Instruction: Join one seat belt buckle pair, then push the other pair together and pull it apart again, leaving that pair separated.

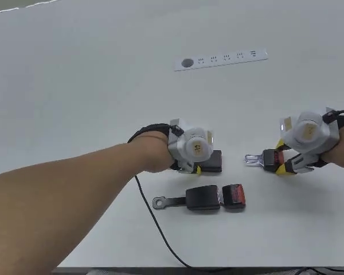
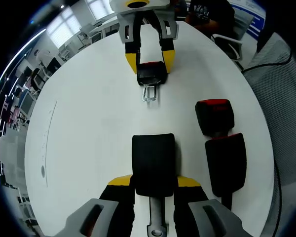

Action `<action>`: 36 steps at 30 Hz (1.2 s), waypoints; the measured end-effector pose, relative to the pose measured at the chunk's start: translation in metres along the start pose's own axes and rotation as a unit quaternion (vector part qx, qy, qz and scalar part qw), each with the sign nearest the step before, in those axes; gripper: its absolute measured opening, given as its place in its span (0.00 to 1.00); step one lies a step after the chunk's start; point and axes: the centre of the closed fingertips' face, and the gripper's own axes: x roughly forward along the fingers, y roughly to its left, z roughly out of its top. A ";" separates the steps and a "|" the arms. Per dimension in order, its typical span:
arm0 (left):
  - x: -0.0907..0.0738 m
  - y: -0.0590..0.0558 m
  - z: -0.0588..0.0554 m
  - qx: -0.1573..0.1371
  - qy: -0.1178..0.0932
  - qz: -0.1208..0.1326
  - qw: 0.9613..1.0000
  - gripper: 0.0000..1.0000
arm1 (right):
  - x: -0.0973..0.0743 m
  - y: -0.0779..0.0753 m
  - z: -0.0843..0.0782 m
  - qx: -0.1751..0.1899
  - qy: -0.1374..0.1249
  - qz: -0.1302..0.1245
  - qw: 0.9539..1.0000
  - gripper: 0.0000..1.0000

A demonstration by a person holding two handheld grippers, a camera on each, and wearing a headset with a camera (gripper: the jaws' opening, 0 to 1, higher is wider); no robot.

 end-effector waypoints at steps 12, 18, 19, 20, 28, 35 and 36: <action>0.000 0.000 0.000 -0.010 -0.002 0.007 1.000 0.30 | 0.011 0.005 0.026 -0.004 -0.009 -0.003 1.000 0.33; 0.000 -0.001 0.000 -0.009 -0.005 0.006 1.000 0.30 | 0.017 0.007 0.038 -0.009 -0.012 -0.003 1.000 0.33; 0.000 -0.001 0.000 -0.009 -0.006 0.006 1.000 0.30 | 0.018 0.007 0.040 -0.009 -0.013 -0.003 1.000 0.33; 0.000 -0.001 0.000 -0.009 -0.006 0.006 1.000 0.30 | 0.019 0.007 0.042 -0.011 -0.014 -0.002 1.000 0.33; 0.000 0.000 0.000 -0.007 -0.004 0.003 1.000 0.30 | 0.021 0.005 0.047 -0.021 -0.012 -0.009 1.000 0.33; 0.000 0.000 0.000 -0.007 -0.007 0.004 1.000 0.30 | 0.023 0.005 0.054 -0.024 -0.024 -0.009 0.999 0.33; 0.000 0.000 0.000 -0.008 -0.007 0.004 1.000 0.30 | 0.024 0.005 0.055 -0.023 -0.026 -0.009 0.999 0.33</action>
